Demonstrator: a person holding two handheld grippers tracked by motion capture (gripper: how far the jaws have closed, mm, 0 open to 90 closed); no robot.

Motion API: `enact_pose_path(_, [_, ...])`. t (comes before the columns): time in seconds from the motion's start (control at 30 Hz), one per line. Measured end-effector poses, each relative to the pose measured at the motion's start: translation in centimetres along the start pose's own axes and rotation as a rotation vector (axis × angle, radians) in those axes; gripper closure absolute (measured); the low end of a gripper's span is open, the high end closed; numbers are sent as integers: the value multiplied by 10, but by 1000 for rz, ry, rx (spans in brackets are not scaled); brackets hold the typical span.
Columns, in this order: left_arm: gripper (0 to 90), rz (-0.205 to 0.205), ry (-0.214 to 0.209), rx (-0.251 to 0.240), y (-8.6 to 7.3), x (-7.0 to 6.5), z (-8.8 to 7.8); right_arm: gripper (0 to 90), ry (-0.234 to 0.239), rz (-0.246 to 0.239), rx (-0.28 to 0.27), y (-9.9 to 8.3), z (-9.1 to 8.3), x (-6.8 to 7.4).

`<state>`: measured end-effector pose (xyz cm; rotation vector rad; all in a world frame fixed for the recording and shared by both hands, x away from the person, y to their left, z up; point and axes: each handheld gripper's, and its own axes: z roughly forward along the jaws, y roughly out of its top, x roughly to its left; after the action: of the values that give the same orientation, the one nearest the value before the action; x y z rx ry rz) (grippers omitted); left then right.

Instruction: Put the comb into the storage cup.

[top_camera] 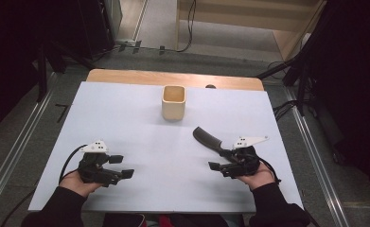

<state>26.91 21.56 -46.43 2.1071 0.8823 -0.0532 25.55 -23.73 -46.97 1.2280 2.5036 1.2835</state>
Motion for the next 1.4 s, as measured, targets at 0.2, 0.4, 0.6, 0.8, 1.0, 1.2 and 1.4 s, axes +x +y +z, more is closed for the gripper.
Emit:
enact_pose_path(0.2, [219, 5, 2, 5, 0, 0, 0, 265, -9, -2, -10, -2, -4, -7])
enact_pose_path(0.4, [219, 5, 1, 6, 0, 0, 1, 264, -28, 0, -2, -2, -7, -15])
enact_pose_path(0.6, [219, 4, 1, 7, 0, 0, 1, 261, -46, -1, 0, -3, -12, -23])
enact_pose_path(0.8, [219, 4, 2, 8, 0, 0, 2, 260, -53, 6, -11, -3, -18, -33])
enact_pose_path(1.0, [219, 4, 2, 9, 0, 0, 2, 260, -66, 17, -13, -4, -22, -41])
enact_pose_path(1.2, [219, 4, 1, 9, 0, 0, 2, 260, -79, 12, -16, -4, -24, -46])
enact_pose_path(1.4, [219, 4, 1, 11, 0, 0, 2, 258, -87, 7, -21, -4, -27, -52])
